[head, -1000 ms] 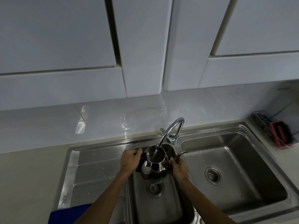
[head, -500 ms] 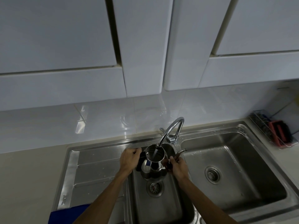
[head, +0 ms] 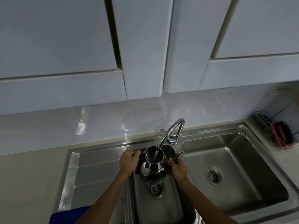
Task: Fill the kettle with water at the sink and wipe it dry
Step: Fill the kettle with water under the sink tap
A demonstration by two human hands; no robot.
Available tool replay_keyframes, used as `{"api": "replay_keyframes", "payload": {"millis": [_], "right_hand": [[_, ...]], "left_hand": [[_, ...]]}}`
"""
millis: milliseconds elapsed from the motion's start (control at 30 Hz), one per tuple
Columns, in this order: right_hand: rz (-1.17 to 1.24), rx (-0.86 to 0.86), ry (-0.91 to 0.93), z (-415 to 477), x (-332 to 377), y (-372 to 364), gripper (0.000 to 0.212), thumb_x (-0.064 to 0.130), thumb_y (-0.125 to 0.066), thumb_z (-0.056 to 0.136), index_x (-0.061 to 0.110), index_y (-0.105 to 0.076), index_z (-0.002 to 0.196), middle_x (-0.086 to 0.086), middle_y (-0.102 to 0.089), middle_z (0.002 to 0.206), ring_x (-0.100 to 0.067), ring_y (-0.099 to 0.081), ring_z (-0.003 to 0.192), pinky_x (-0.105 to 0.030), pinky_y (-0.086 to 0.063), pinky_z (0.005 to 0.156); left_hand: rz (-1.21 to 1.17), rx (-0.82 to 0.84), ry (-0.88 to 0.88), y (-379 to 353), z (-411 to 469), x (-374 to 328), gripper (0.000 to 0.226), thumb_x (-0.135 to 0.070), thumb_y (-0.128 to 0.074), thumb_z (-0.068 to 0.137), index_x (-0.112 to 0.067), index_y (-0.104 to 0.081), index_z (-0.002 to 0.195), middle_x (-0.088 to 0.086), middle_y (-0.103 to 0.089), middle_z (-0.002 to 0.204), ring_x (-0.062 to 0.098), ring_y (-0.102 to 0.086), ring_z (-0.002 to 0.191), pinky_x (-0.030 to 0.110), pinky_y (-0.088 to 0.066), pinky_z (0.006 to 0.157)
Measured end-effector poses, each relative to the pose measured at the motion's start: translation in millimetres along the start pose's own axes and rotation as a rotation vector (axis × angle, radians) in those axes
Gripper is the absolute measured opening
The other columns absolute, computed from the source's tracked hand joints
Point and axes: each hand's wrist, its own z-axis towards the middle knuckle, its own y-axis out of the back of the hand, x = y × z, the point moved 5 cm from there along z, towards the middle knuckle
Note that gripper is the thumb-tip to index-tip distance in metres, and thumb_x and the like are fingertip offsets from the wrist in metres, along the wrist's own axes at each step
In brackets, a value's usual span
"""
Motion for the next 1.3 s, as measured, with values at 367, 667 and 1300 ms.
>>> {"api": "replay_keyframes", "payload": {"millis": [367,667,1300], "right_hand": [[-0.014,0.037,-0.029,-1,3,1,0.007,0.022,-0.055,0.1,0.02,-0.062,0.1,-0.011,-0.072,0.104,-0.028,-0.072,0.095,-0.036,-0.062,0.066],[0.009,0.037,-0.057,0,1,3,0.009,0.022,-0.056,0.1,0.016,-0.062,0.101,-0.009,-0.071,0.099,-0.024,-0.07,0.09,-0.037,-0.062,0.068],[-0.028,0.03,-0.045,3,-2,4,0.013,0.021,-0.053,0.101,0.013,-0.059,0.109,-0.009,-0.07,0.102,-0.025,-0.07,0.095,-0.027,-0.057,0.061]], "left_hand": [[-0.013,0.0,0.033,-2,-4,1,0.059,-0.024,-0.062,0.092,-0.021,-0.049,0.034,-0.01,-0.041,0.033,0.015,-0.046,0.043,0.028,-0.039,0.055],[-0.061,0.005,0.043,-3,-5,3,0.049,-0.042,-0.053,0.081,-0.019,-0.053,0.038,-0.007,-0.045,0.036,0.019,-0.05,0.044,0.037,-0.05,0.056],[-0.048,-0.015,0.006,-10,-4,7,0.057,-0.022,-0.063,0.092,-0.019,-0.047,0.037,-0.012,-0.042,0.031,0.01,-0.043,0.039,0.026,-0.035,0.055]]}}
